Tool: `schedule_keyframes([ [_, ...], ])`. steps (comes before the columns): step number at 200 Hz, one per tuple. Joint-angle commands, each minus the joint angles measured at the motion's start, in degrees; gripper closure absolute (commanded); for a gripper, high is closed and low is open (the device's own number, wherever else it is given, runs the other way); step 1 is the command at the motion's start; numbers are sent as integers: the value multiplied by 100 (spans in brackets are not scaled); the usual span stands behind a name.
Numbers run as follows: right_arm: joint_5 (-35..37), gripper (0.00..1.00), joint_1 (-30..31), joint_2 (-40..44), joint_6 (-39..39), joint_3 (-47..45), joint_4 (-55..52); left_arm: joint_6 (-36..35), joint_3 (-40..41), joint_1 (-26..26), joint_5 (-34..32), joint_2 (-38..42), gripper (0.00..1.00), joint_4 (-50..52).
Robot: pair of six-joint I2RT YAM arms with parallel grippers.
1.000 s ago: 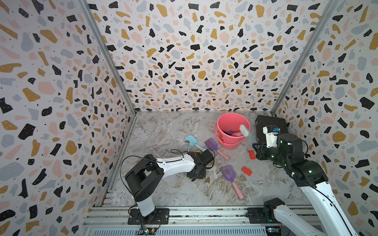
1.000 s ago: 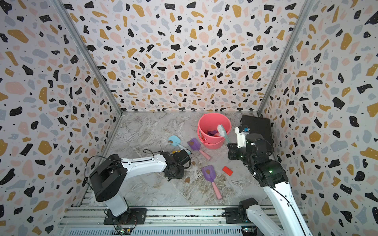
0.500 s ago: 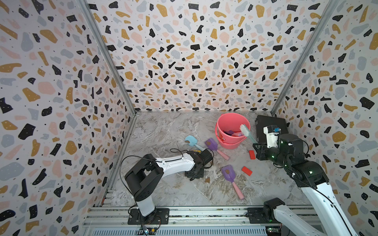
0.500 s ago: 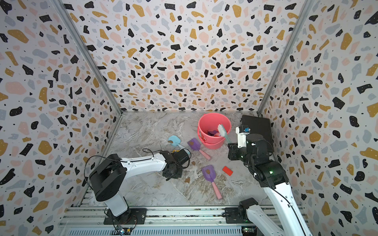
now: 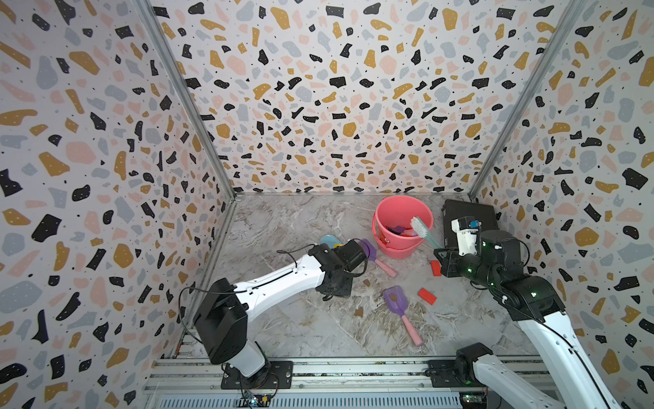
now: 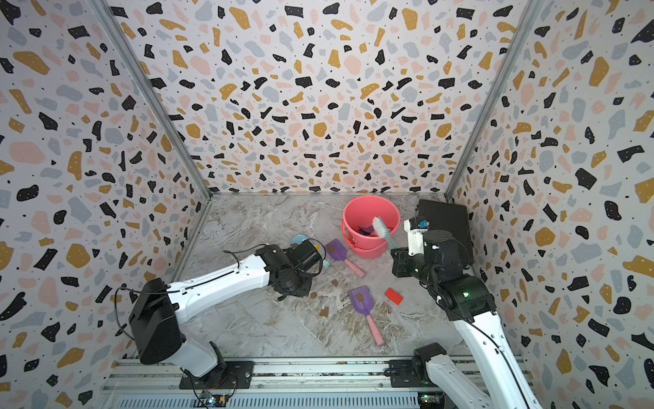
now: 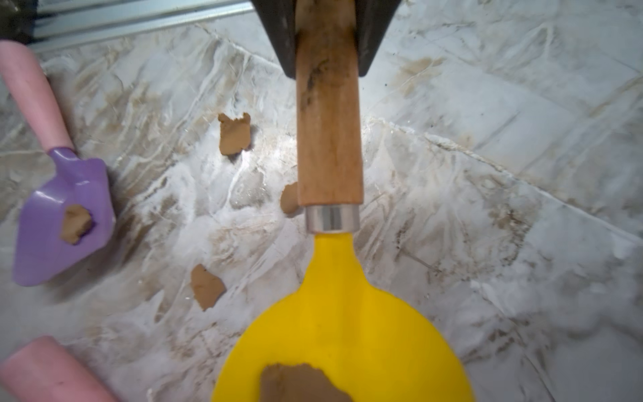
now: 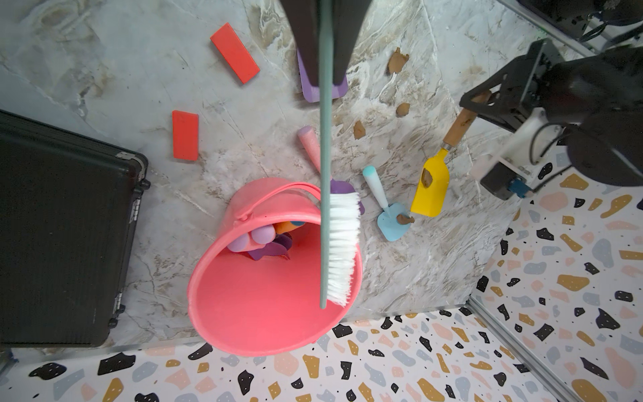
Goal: Brush the soil off the hand trowel and place it into the bucket
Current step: Pick up the hand trowel from the center of the board, then brush off the soil from the hand trowel.
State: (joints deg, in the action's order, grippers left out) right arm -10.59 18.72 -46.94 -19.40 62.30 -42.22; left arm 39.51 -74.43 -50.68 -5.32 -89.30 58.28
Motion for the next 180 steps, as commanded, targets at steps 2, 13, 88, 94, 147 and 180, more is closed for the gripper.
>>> schedule_keyframes([
  [2,-285,100,82,44,273,244,288,-573,-500,9,30,130,100,1197],
  [13,-314,100,154,19,442,296,311,-697,-646,14,100,182,100,1473],
  [88,234,100,1440,-187,2059,624,-29,-1207,-1373,14,426,615,100,2498],
  [94,327,100,1639,-223,2215,649,-61,-1261,-1407,14,491,641,100,2529],
  [147,2261,100,3508,-823,3655,728,-277,-1634,-1425,14,910,834,100,2860],
  [180,3236,100,4594,-1185,4324,643,6,-1704,-1273,14,921,957,100,2961],
])
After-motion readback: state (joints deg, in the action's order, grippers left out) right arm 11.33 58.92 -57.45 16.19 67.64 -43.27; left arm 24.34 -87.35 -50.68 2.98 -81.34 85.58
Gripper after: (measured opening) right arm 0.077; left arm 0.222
